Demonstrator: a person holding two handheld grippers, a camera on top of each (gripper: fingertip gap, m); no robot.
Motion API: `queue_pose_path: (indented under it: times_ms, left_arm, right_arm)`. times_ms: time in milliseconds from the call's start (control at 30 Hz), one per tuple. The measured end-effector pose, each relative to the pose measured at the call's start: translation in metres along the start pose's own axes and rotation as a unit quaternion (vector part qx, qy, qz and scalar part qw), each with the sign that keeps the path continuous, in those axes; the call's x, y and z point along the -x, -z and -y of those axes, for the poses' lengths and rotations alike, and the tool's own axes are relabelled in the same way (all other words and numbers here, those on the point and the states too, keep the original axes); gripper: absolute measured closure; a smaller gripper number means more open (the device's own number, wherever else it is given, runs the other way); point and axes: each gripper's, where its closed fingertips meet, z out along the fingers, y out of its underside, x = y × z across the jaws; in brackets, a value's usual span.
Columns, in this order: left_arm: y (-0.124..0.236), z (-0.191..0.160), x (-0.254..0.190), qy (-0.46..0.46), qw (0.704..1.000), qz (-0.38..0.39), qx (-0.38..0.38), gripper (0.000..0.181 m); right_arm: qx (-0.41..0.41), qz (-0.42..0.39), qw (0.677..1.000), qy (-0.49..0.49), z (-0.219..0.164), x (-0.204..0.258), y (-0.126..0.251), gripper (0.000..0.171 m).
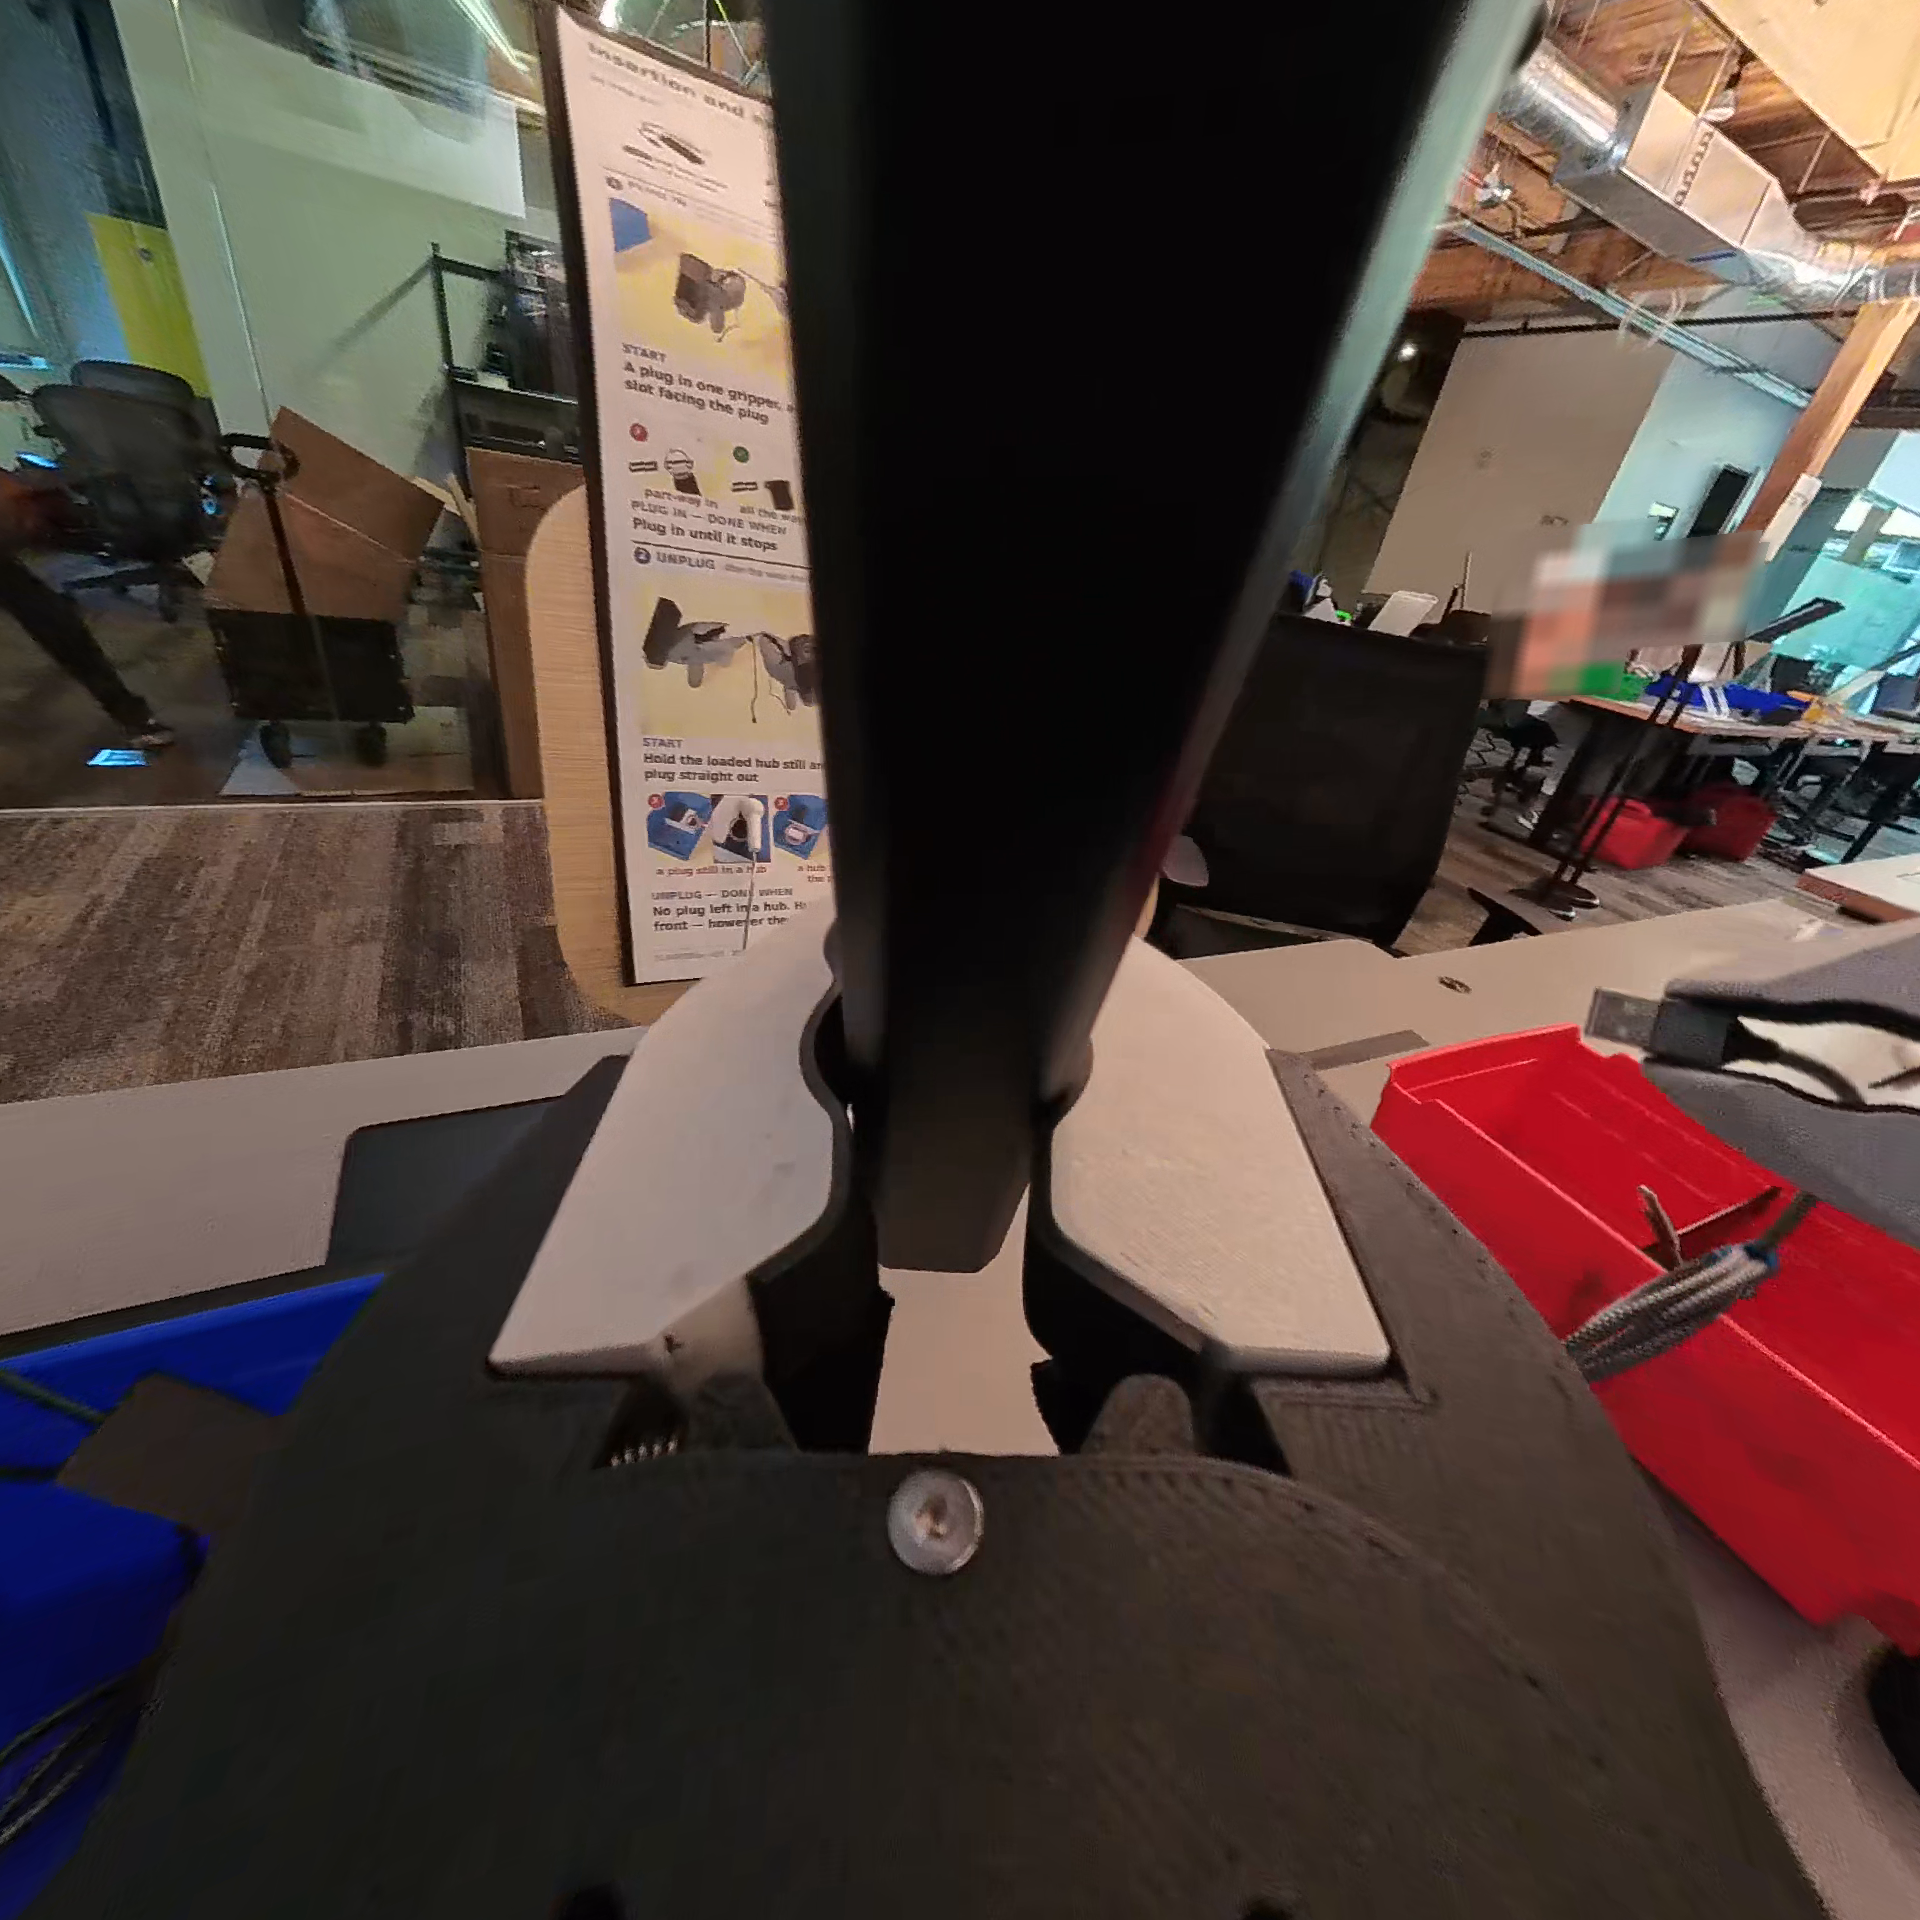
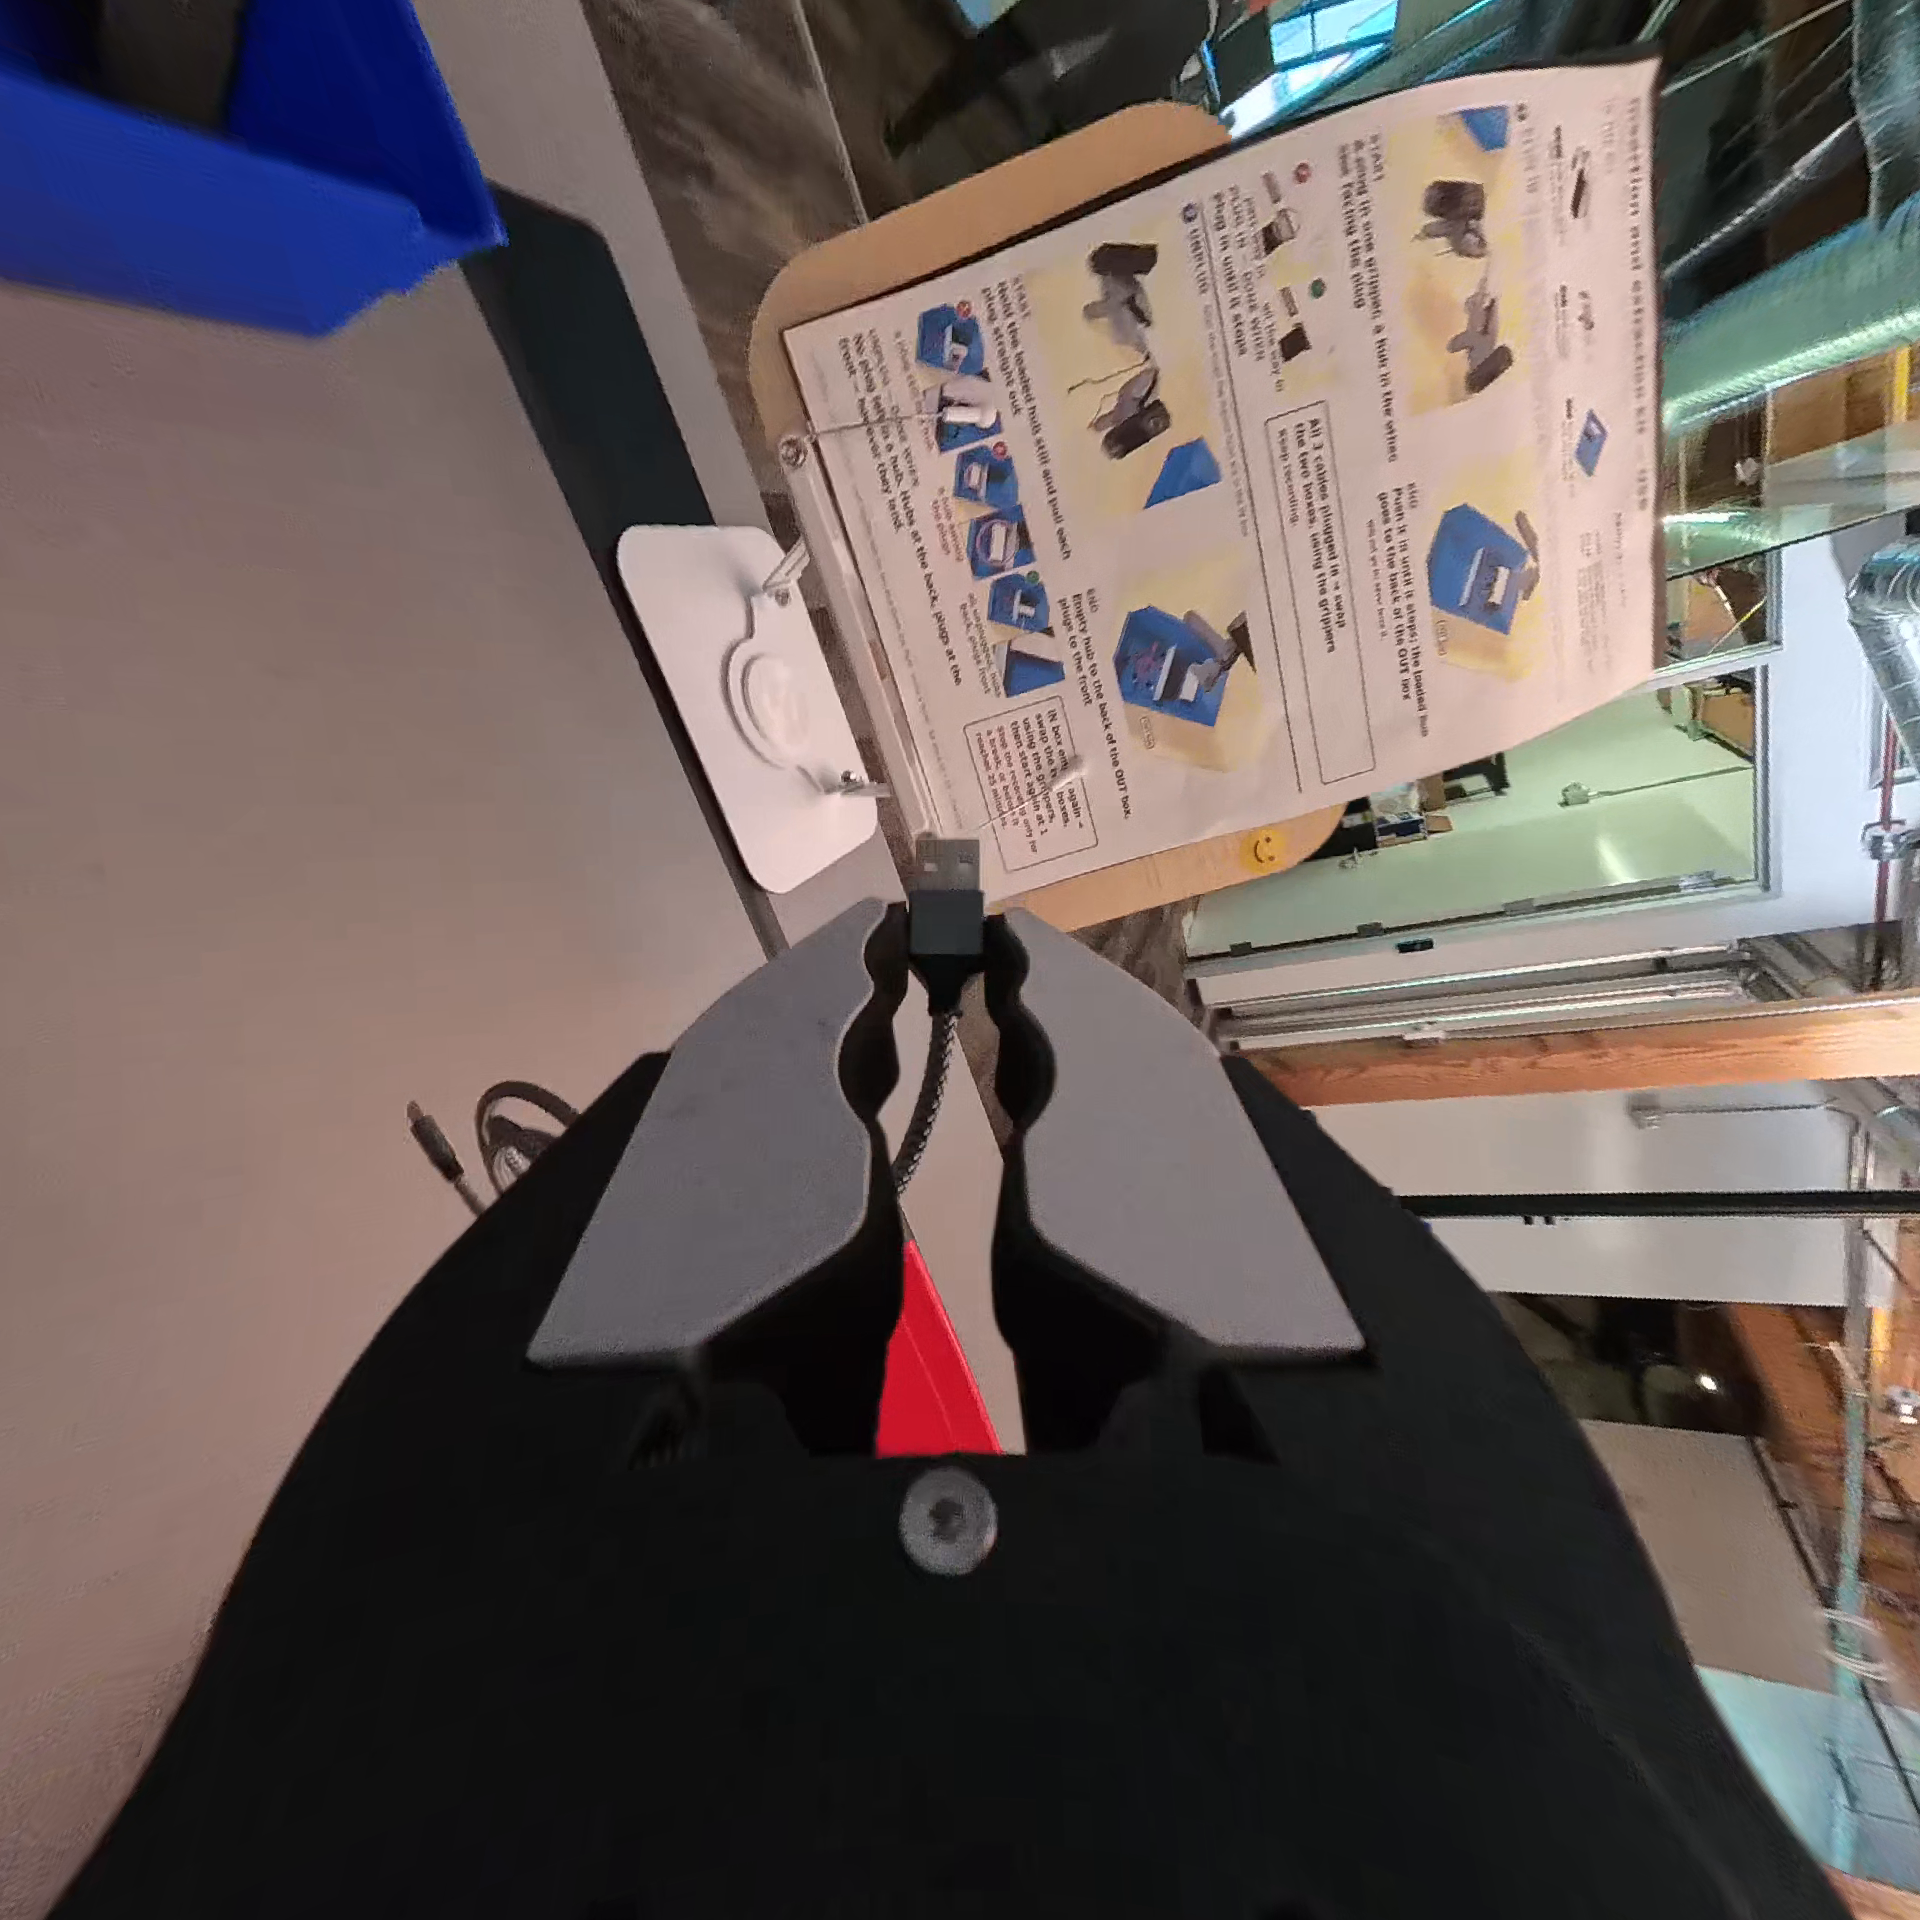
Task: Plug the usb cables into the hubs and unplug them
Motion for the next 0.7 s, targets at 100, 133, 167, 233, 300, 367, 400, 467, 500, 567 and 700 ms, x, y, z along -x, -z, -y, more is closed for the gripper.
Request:
queue_pose_path:
  times_ms: [100, 133, 167, 233, 300, 367, 400, 467, 500, 567, 700]
  left_arm:
    - [0.001, 0.001, -0.001, -0.002, 1.000, -0.003, 0.000, 0.153]
    - [0.001, 0.000, -0.001, -0.003, 1.000, -0.003, 0.001, 0.153]
    - [0.000, 0.000, -0.002, -0.004, 1.000, -0.005, 0.002, 0.153]
    - [-0.001, -0.001, -0.004, -0.007, 1.000, -0.006, 0.005, 0.150]
    - [-0.002, -0.002, -0.005, -0.009, 1.000, -0.008, 0.007, 0.150]
    - [-0.002, -0.002, -0.006, -0.008, 1.000, -0.011, 0.008, 0.151]
    - [-0.001, -0.001, -0.007, -0.007, 1.000, -0.013, 0.008, 0.151]
    - [0.000, 0.000, -0.008, -0.004, 1.000, -0.019, 0.005, 0.152]
    - [0.001, 0.001, -0.009, -0.002, 1.000, -0.022, 0.003, 0.152]
    - [0.002, 0.003, -0.011, -0.001, 1.000, -0.027, 0.000, 0.152]
    - [0.000, 0.005, -0.019, -0.001, 0.999, -0.042, -0.002, 0.152]
  right_arm:
    - [0.008, 0.001, 1.000, 0.004, -0.003, 0.006, -0.002, 0.156]
    - [0.009, 0.002, 1.000, 0.003, -0.004, 0.007, -0.002, 0.156]
    - [0.010, -0.001, 1.000, 0.006, -0.004, 0.006, -0.002, 0.156]
    - [0.013, -0.005, 1.000, 0.012, -0.003, 0.005, -0.002, 0.156]
    - [0.016, -0.001, 1.000, 0.012, -0.004, 0.003, -0.001, 0.156]
    - [0.019, -0.005, 1.000, 0.021, -0.007, -0.006, 0.003, 0.156]
    - [0.020, -0.011, 0.999, 0.023, -0.011, -0.014, 0.007, 0.156]
    - [0.025, -0.014, 1.000, 0.001, -0.023, -0.037, 0.019, 0.156]
    - [0.030, -0.011, 0.999, -0.020, -0.032, -0.050, 0.025, 0.156]
    - [0.035, 0.009, 0.997, -0.061, -0.052, -0.072, 0.037, 0.156]
    - [0.045, 0.004, 0.992, -0.116, -0.090, -0.109, 0.059, 0.156]
